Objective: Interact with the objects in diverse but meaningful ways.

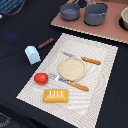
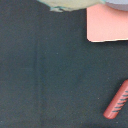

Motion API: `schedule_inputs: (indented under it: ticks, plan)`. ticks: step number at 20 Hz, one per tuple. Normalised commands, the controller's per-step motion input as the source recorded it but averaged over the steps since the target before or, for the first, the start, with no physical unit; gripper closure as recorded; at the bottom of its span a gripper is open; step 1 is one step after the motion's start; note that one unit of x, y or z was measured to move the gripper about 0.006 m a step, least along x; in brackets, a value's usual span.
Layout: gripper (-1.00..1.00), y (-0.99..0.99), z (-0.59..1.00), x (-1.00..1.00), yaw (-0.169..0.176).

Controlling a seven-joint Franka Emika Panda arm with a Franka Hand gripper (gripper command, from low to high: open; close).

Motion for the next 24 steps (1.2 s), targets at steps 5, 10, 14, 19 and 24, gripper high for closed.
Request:
schedule_inputs:
  ticks: [5,10,14,19,24]
  plan:
    - [-1.0,-0.05,-0.05,0.0,0.0]
    - [-1.0,-0.34,-0.36,0.13,0.0]
    - [-1.0,-0.61,-0.51,0.1,0.0]
    - [-1.0,-0.29,-0.35,0.01,0.071]
    - [-1.0,-0.19,-0.45,-0.09,0.255]
